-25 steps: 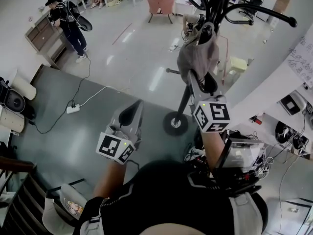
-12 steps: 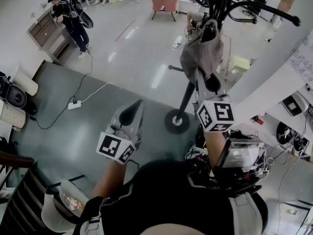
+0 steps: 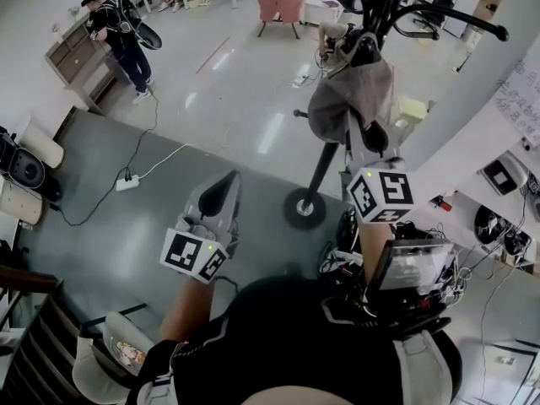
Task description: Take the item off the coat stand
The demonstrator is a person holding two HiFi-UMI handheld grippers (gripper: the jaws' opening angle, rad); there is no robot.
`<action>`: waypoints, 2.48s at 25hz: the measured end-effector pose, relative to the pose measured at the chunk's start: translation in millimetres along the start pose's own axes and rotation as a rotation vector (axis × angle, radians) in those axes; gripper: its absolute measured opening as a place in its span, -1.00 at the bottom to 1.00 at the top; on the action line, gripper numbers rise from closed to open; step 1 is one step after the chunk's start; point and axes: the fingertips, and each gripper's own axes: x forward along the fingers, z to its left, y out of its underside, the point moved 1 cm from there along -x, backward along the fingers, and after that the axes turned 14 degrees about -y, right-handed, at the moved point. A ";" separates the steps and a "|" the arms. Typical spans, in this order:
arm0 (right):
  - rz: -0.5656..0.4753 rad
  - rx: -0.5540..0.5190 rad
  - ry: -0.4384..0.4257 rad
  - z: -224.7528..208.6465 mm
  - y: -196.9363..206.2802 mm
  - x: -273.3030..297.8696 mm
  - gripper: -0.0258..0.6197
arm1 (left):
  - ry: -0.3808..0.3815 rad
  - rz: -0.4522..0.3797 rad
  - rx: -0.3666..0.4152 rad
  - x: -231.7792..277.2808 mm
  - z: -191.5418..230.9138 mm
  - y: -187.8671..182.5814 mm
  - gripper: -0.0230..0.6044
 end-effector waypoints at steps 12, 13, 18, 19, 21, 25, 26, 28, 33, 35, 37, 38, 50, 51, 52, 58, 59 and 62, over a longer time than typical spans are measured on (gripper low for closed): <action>-0.039 -0.031 0.018 24.8 -27.4 -10.5 -0.76 | 0.035 -0.015 -0.011 -27.0 6.2 -7.2 -0.86; -0.042 -0.035 0.020 26.6 -29.4 -10.7 -0.76 | 0.036 -0.014 -0.015 -29.4 7.6 -6.6 -0.86; -0.054 -0.063 0.017 34.4 -45.3 -11.6 -0.76 | 0.034 -0.017 -0.024 -37.2 14.7 -8.1 -0.86; -0.057 -0.064 0.016 36.4 -48.0 -12.7 -0.76 | 0.035 -0.019 -0.024 -38.6 15.4 -8.7 -0.86; -0.063 -0.058 0.008 41.9 -51.5 -15.4 -0.76 | 0.037 -0.021 -0.023 -42.0 16.4 -9.2 -0.86; -0.080 -0.029 -0.031 56.5 -55.2 -18.9 -0.76 | 0.039 -0.026 -0.029 -46.1 19.3 -10.0 -0.86; -0.084 -0.031 -0.037 60.5 -56.9 -20.4 -0.76 | 0.041 -0.026 -0.031 -46.6 19.5 -10.2 -0.86; -0.086 -0.040 -0.044 68.0 -60.6 -24.5 -0.76 | 0.050 -0.026 -0.033 -47.4 18.2 -10.4 -0.86; -0.090 -0.062 -0.070 84.1 -68.9 -38.1 -0.76 | 0.086 -0.024 -0.039 -51.5 9.1 -9.7 -0.86; -0.086 -0.058 -0.084 88.7 -69.5 -44.3 -0.76 | 0.101 -0.023 -0.042 -52.9 4.1 -9.1 -0.86; -0.077 -0.057 -0.096 92.3 -69.0 -49.5 -0.76 | 0.115 -0.022 -0.044 -52.8 -1.0 -8.7 -0.86; -0.073 -0.059 -0.100 94.3 -68.6 -52.0 -0.76 | 0.121 -0.022 -0.045 -52.9 -3.4 -8.3 -0.86; -0.012 -0.004 -0.108 128.9 -46.4 -84.7 -0.76 | 0.183 -0.013 -0.045 -67.6 -20.5 -9.3 -0.86; -0.006 0.000 -0.104 131.7 -44.2 -86.9 -0.76 | 0.187 -0.009 -0.044 -69.7 -21.1 -8.3 -0.86; 0.000 0.005 -0.099 133.3 -42.2 -89.6 -0.76 | 0.193 -0.006 -0.044 -71.5 -23.0 -7.2 -0.86; 0.022 0.020 -0.080 135.9 -33.7 -108.9 -0.76 | 0.219 -0.001 -0.046 -75.0 -37.2 -5.6 -0.86; 0.024 0.021 -0.079 135.3 -32.3 -111.0 -0.76 | 0.220 -0.001 -0.045 -75.0 -38.9 -5.5 -0.86; 0.028 0.031 -0.062 133.5 -28.0 -117.2 -0.76 | 0.230 0.006 -0.038 -74.9 -42.0 -4.7 -0.86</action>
